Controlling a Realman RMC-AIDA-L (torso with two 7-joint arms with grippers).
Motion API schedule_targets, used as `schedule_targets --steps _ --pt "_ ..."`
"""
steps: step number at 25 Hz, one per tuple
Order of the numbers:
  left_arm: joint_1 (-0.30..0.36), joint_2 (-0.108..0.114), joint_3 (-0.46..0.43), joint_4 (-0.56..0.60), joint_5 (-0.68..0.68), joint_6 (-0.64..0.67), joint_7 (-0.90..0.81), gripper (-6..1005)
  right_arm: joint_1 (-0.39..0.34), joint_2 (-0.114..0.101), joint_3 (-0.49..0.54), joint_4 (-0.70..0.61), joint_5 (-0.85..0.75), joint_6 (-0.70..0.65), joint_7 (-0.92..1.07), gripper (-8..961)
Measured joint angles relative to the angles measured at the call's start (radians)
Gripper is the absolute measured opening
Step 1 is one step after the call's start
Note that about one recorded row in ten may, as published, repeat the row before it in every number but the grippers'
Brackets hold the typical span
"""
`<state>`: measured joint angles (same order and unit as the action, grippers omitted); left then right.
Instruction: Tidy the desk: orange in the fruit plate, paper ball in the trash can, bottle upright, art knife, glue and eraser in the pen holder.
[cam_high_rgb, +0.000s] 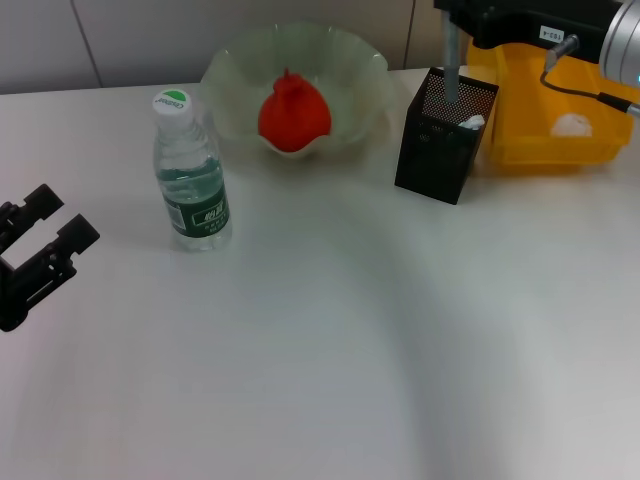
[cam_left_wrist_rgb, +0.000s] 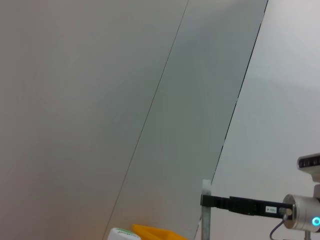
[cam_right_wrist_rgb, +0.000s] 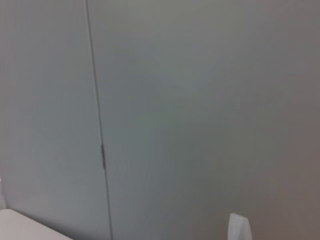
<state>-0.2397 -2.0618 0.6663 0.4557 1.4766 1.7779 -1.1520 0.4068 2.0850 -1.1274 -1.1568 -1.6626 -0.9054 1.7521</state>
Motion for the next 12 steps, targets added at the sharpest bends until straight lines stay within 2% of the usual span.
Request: schedule_targets --steps 12 --pt "-0.022 -0.001 -0.007 0.001 -0.007 -0.002 -0.009 735 0.01 -0.005 0.012 0.062 0.002 0.072 -0.059 140"
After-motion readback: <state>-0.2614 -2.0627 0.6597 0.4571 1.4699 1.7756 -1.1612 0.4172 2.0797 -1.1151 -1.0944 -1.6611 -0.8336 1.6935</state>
